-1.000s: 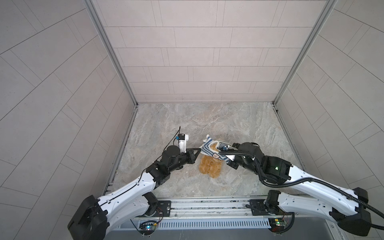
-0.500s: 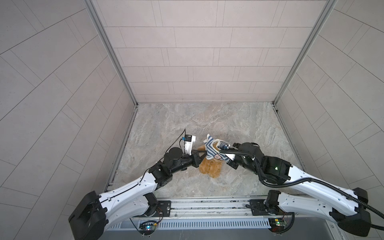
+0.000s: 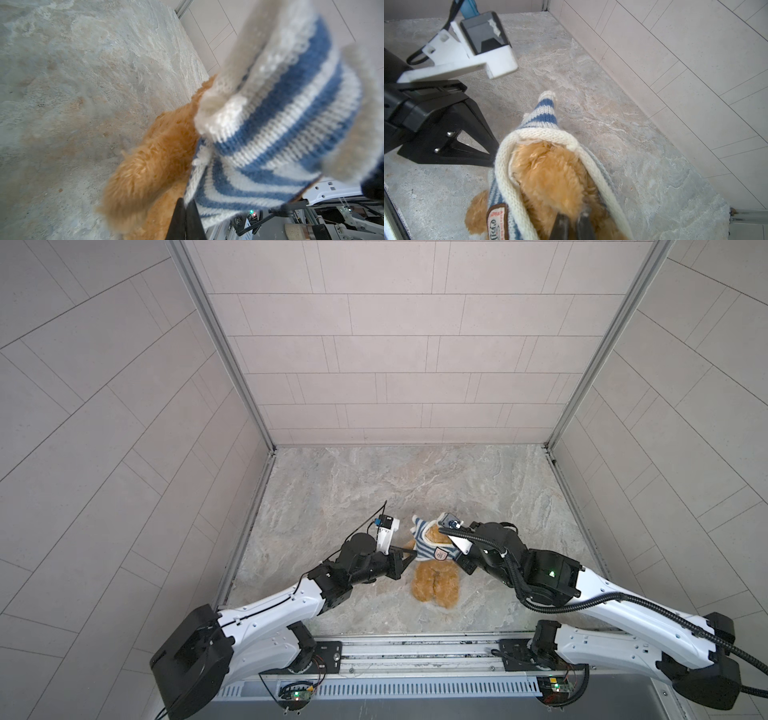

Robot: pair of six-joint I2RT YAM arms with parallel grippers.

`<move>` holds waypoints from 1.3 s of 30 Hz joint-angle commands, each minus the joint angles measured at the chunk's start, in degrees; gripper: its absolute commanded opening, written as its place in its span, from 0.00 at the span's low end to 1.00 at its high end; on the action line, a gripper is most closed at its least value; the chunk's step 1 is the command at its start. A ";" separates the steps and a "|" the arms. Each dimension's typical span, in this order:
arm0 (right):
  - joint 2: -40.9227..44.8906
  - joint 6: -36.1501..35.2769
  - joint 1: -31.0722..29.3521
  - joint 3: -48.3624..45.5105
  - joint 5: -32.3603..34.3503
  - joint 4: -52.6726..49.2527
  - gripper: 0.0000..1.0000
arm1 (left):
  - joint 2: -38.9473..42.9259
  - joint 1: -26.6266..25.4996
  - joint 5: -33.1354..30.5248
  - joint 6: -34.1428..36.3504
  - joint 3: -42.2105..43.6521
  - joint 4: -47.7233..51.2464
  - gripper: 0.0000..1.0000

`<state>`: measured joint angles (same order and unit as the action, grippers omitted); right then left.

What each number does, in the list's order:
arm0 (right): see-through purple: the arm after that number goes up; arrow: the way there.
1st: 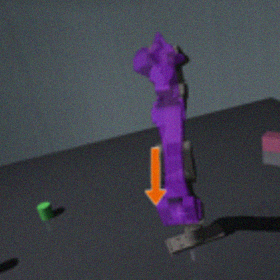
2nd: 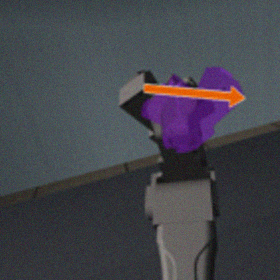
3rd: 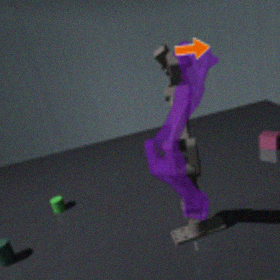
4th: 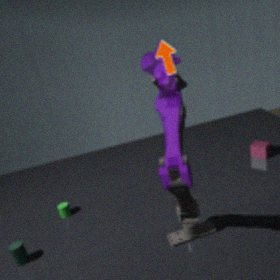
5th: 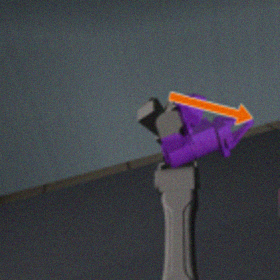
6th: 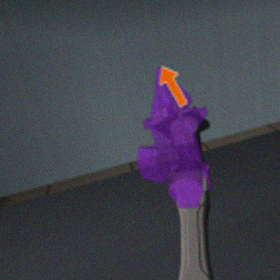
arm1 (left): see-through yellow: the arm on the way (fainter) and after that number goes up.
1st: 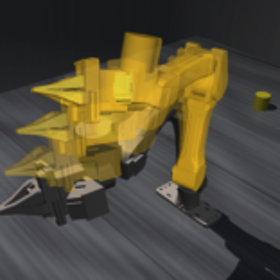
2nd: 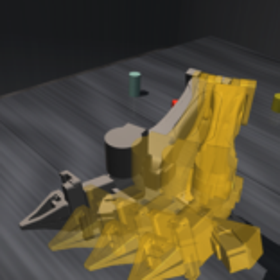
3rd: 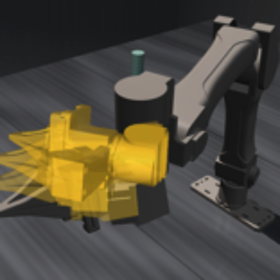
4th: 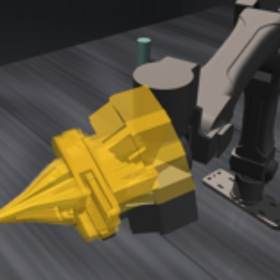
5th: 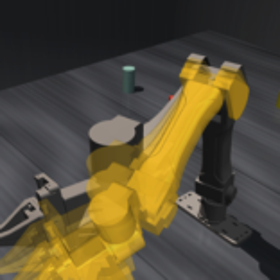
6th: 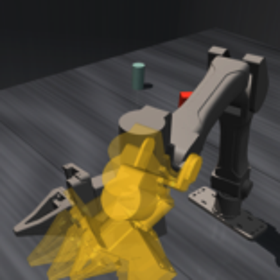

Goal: Dress the teddy bear

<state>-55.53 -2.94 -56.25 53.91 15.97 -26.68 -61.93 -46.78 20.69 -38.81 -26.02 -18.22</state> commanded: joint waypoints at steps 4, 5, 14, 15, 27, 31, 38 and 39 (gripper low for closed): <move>-1.34 5.82 -0.09 3.16 4.24 2.15 0.00 | 0.64 -1.26 1.44 2.33 -0.74 1.94 0.00; -1.58 5.97 -0.09 3.37 4.06 2.01 0.00 | 1.14 -1.41 1.29 2.49 -1.37 1.50 0.00; -1.17 10.17 -0.01 5.05 4.16 2.51 0.00 | -2.90 1.81 -0.68 2.95 -7.24 2.39 0.00; -1.12 10.78 0.06 5.15 4.52 2.34 0.00 | -3.65 2.78 0.35 2.32 -7.19 1.66 0.00; 1.70 13.41 3.07 4.97 4.44 3.10 0.00 | -2.44 6.80 -1.10 5.05 -5.05 5.41 0.00; 1.63 14.57 3.43 4.72 3.13 4.12 0.00 | -3.94 8.12 0.24 2.47 -5.53 2.98 0.00; 2.42 15.16 3.43 1.62 -2.16 10.51 0.00 | -2.94 7.94 2.30 0.98 -7.07 -3.20 0.03; 2.53 15.16 3.43 1.41 -2.71 10.76 0.00 | -2.70 7.94 2.86 1.05 -6.94 -3.89 0.03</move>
<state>-55.33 10.63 -53.10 55.68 14.41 -23.00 -65.43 -39.27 22.63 -37.63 -32.34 -20.53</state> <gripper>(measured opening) 0.072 0.041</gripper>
